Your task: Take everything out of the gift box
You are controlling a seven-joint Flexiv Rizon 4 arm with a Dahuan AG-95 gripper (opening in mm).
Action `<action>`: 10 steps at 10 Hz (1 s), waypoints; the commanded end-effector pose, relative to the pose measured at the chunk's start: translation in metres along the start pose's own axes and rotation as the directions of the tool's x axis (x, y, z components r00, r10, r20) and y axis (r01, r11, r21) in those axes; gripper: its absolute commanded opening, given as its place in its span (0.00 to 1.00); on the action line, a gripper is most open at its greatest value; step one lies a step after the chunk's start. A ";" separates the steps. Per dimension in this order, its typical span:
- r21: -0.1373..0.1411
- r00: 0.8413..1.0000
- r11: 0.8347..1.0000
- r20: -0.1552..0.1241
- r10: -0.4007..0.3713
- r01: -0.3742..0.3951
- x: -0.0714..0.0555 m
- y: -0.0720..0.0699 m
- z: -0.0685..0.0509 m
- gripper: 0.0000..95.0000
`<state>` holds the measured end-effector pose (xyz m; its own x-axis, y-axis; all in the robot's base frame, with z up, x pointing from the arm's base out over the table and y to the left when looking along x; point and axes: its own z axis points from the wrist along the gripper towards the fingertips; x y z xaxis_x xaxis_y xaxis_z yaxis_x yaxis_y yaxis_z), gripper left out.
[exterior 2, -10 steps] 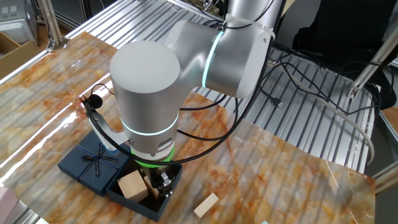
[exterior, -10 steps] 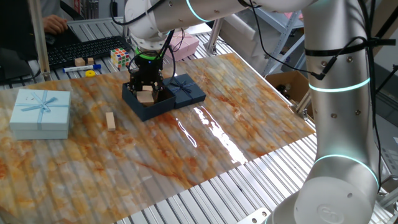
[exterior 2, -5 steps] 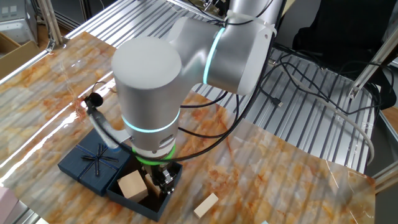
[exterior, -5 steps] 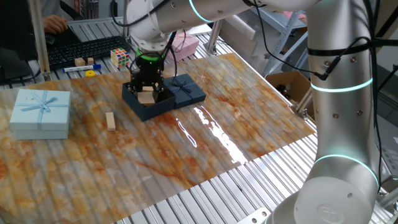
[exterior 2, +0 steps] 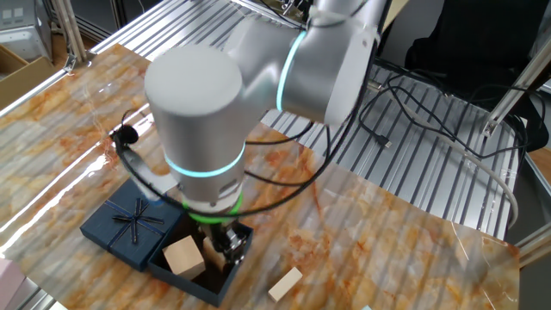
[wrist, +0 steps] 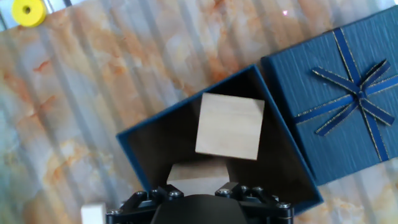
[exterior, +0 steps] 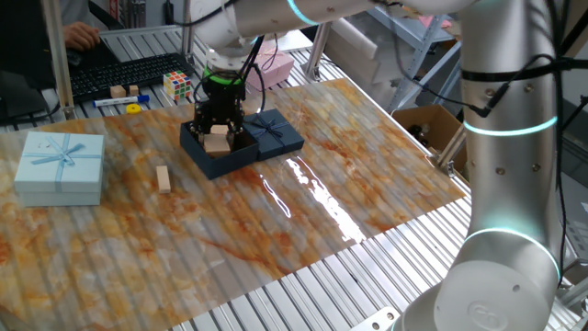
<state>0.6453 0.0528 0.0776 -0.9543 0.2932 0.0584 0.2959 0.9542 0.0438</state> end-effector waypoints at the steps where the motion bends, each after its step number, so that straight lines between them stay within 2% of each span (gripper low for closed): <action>1: -0.004 1.000 1.000 -0.001 -0.003 0.003 0.005 0.004 -0.002 0.00; 4: 0.002 1.000 1.000 0.002 0.000 0.000 0.018 0.013 -0.009 0.00; 5: -0.003 1.000 1.000 0.000 0.010 -0.010 0.019 0.014 -0.010 0.00; 6: 0.001 1.000 1.000 0.006 0.009 -0.009 0.018 0.014 -0.010 0.00; 8: 0.032 0.998 0.999 0.056 -0.010 0.008 0.010 0.015 -0.005 0.00; 10: 0.038 0.997 0.999 0.068 -0.025 0.023 0.002 0.017 -0.002 0.00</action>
<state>0.6482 0.0706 0.0790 -0.9608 0.2769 -0.0103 0.2768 0.9609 0.0095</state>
